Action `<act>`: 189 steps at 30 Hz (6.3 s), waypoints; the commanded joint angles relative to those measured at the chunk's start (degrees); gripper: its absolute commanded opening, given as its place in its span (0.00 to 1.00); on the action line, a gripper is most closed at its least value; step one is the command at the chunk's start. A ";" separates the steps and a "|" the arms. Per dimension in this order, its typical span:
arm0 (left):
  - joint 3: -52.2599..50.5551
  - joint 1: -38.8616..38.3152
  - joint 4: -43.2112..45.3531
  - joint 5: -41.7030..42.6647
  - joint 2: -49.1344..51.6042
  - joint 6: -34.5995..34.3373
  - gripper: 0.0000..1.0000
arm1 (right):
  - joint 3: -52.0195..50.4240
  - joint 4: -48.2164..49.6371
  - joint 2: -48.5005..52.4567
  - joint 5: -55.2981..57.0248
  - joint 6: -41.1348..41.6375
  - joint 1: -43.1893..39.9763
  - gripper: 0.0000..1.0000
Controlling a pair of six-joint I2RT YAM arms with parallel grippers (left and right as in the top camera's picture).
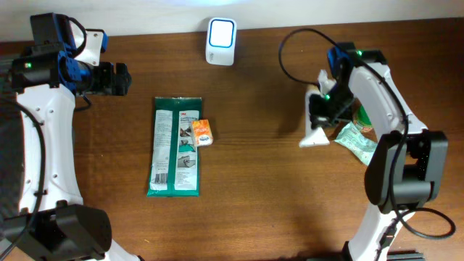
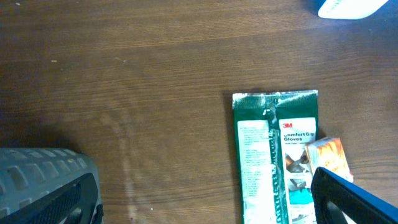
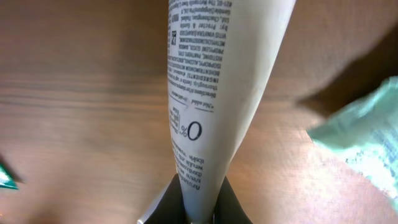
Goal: Scan the item barcode
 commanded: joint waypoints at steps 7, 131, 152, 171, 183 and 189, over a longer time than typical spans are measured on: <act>0.37 0.11 0.02 0.61 -1.18 0.72 0.99 | -12.61 6.78 -2.21 0.07 0.35 -6.32 0.27; 0.37 0.11 0.02 0.61 -1.18 0.72 0.99 | 15.47 -3.39 19.65 5.88 0.55 33.57 0.24; 0.37 0.11 0.02 0.61 -1.18 0.72 0.99 | 27.82 -2.23 19.93 -9.68 9.35 27.43 0.44; 0.37 0.11 0.02 0.61 -1.18 0.72 0.99 | 15.10 8.35 20.02 -6.91 19.91 31.82 0.41; 0.37 0.11 0.02 0.61 -1.18 0.72 0.99 | 10.03 14.25 20.09 -4.70 20.98 33.11 0.25; 0.37 0.11 0.02 0.61 -1.18 0.72 0.99 | 11.93 11.63 17.92 -11.15 7.87 29.22 0.04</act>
